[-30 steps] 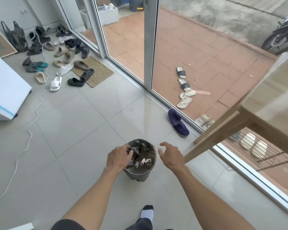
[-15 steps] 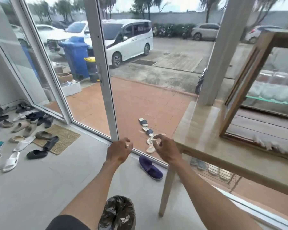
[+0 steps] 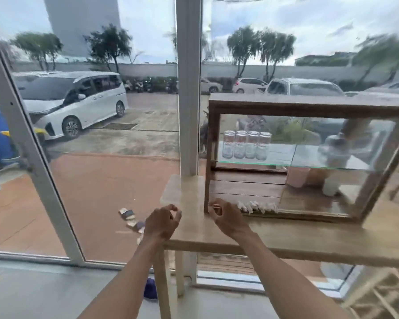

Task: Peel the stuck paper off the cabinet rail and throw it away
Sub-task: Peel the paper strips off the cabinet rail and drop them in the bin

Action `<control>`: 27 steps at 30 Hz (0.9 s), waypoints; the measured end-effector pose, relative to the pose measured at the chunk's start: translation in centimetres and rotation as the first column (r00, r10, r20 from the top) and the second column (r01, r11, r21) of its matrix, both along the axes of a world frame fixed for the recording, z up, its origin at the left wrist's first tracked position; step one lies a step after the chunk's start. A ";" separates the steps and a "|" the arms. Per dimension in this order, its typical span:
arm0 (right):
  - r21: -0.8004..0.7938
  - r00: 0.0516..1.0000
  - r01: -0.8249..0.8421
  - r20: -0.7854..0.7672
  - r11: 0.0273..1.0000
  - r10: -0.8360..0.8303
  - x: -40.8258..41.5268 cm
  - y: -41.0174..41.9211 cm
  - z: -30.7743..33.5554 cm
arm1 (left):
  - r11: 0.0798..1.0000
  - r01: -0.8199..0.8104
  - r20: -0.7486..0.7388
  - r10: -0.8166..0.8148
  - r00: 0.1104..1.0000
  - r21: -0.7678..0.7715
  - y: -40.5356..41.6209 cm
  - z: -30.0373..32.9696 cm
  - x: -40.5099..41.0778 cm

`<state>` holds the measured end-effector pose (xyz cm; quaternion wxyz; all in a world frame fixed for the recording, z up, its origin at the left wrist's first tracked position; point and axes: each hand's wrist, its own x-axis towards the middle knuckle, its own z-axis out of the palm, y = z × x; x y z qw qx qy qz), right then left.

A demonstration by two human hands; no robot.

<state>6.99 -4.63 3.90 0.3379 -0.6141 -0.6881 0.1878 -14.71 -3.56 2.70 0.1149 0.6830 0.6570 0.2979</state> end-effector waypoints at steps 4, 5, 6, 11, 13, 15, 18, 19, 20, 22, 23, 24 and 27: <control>-0.042 0.996 0.085 0.010 0.996 -0.084 5.9 -0.8 -0.2 | 0.997 0.082 0.002 -0.082 0.997 -0.004 1.4 -0.2 6.3; -0.046 0.994 0.112 0.007 0.993 -0.112 7.2 -0.9 -0.3 | 0.995 0.098 0.001 -0.098 0.995 -0.006 1.6 -0.4 7.7; -0.049 0.990 0.140 0.012 0.989 -0.139 8.4 -1.0 -0.5 | 0.994 0.108 0.002 -0.108 0.994 -0.008 1.8 -0.5 9.2; -0.036 0.958 0.285 0.019 0.958 -0.285 12.2 -0.7 -1.4 | 0.994 0.109 0.032 -0.109 0.994 -0.006 2.3 -1.3 14.8; -0.029 0.936 0.352 0.004 0.935 -0.353 13.1 -0.3 -1.6 | 0.995 0.101 0.071 -0.102 0.992 0.009 2.5 -1.6 16.6; -0.035 0.917 0.397 -0.014 0.917 -0.398 13.6 0.2 -1.9 | 0.996 0.084 0.113 -0.086 0.990 0.020 2.5 -1.9 18.3; -0.037 0.912 0.410 -0.019 0.911 -0.411 14.0 1.0 -2.5 | 0.999 0.042 0.139 -0.046 0.989 0.032 2.5 -2.1 20.4; -0.038 0.911 0.411 -0.025 0.911 -0.412 14.0 1.3 -2.7 | 0.999 0.027 0.143 -0.032 0.989 0.038 2.6 -2.2 20.9; -0.037 0.910 0.412 -0.031 0.910 -0.413 14.1 1.6 -2.8 | 0.999 0.011 0.145 -0.017 0.989 0.042 2.7 -2.2 21.4; -0.029 0.907 0.418 -0.030 0.908 -0.419 14.2 2.3 -3.0 | 0.998 -0.023 0.141 0.016 0.990 0.050 2.9 -2.4 22.2; -0.025 0.907 0.419 -0.028 0.907 -0.420 14.2 2.6 -3.0 | 0.998 -0.036 0.136 0.029 0.990 0.048 3.1 -2.6 22.4; -0.025 0.908 0.417 -0.026 0.909 -0.417 14.2 2.9 -3.1 | 0.998 -0.048 0.129 0.042 0.991 0.044 3.3 -2.7 22.6; -0.053 0.913 0.406 0.000 0.912 -0.407 14.3 3.8 -3.3 | 0.996 -0.076 0.114 0.070 0.991 0.050 3.7 -3.0 23.1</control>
